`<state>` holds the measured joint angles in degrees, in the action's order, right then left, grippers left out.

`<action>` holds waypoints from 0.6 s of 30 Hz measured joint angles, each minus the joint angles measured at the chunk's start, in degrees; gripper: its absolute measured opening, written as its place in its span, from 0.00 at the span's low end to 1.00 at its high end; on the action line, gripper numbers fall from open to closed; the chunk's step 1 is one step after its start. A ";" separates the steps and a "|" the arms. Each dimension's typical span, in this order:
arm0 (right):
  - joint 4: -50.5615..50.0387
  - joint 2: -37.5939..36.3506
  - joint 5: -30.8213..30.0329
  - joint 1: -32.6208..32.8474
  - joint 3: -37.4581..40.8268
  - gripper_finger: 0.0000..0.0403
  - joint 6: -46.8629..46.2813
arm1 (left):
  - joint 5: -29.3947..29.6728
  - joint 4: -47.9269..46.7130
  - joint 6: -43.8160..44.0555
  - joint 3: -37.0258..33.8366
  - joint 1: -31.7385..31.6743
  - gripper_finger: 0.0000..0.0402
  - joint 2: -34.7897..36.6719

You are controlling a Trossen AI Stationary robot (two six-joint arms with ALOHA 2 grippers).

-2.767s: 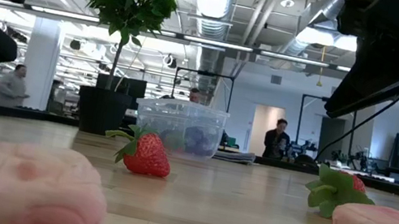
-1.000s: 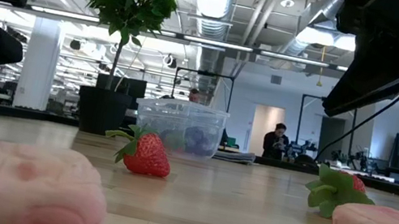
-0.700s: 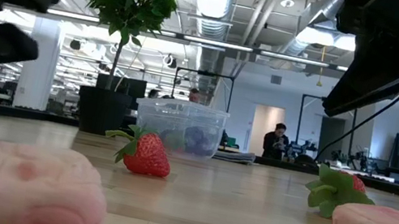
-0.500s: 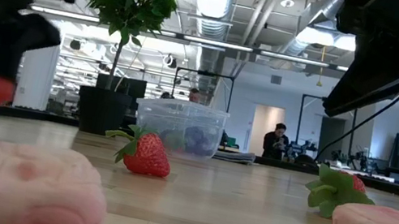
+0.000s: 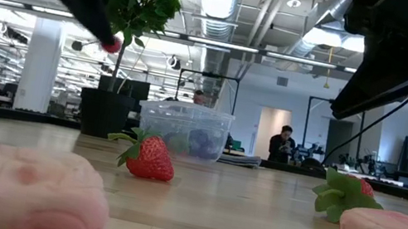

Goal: Pick and placing Produce into tupperware
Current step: Put the red cherry into the transparent bin

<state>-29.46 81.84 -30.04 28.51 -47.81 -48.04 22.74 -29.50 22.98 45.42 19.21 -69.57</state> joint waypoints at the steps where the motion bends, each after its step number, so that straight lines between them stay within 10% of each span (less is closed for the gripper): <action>1: 0.09 0.00 0.00 0.00 0.00 0.43 -0.01 | 0.28 0.03 -1.60 0.53 -1.14 0.28 0.29; 18: 1.50 0.00 -0.22 0.39 0.00 0.43 -0.42 | -2.57 8.05 -23.23 6.98 -20.92 0.28 0.07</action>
<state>-27.97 81.84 -30.26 28.91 -47.81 -48.46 20.17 -21.44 -0.25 52.40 -1.72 -69.51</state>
